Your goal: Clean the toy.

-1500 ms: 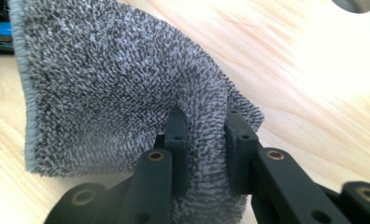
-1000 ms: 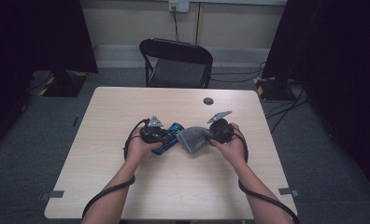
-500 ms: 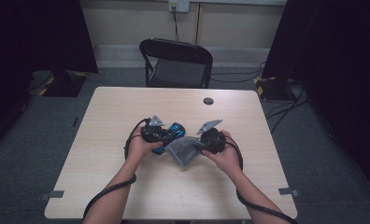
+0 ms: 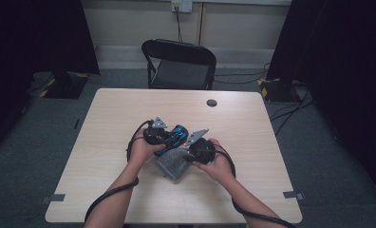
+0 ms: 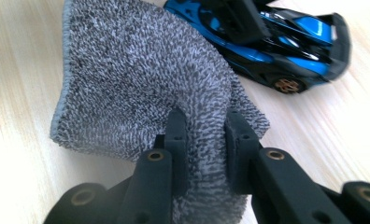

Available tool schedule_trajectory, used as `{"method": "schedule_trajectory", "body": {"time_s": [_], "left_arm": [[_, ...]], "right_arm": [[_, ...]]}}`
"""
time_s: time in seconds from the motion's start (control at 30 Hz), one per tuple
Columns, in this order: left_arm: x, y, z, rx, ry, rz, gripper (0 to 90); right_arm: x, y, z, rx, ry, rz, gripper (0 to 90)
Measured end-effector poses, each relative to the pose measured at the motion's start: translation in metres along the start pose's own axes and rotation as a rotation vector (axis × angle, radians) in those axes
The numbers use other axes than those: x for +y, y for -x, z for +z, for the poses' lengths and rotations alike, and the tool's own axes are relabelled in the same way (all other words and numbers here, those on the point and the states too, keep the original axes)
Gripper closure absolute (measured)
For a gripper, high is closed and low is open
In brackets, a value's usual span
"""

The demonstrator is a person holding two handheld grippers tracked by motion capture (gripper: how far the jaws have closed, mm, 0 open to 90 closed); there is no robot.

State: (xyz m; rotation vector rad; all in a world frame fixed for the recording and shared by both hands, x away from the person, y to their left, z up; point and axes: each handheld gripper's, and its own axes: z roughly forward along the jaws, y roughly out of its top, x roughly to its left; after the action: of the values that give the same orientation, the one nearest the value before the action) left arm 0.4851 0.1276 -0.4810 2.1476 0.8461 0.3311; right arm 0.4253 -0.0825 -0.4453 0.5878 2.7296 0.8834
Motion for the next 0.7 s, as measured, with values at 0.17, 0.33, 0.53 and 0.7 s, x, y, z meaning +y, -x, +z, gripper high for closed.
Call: {"method": "schedule_trajectory", "body": {"time_s": [0.17,0.33,0.53,0.7], "left_arm": [[-0.001,0.0,0.0,-0.003,0.011,-0.006,51.4],[-0.002,0.0,0.0,-0.003,0.012,-0.006,51.4],[-0.003,0.0,0.0,-0.004,0.02,-0.011,51.4],[-0.004,0.0,0.0,-0.001,0.025,0.0,51.4]], "right_arm": [[0.003,-0.004,0.01,0.007,-0.009,-0.008,73.9],[0.005,-0.008,0.022,0.021,-0.019,-0.023,73.5],[0.007,-0.013,0.037,0.023,-0.033,-0.048,73.4],[0.012,-0.008,0.042,0.002,-0.033,-0.036,73.4]]}}
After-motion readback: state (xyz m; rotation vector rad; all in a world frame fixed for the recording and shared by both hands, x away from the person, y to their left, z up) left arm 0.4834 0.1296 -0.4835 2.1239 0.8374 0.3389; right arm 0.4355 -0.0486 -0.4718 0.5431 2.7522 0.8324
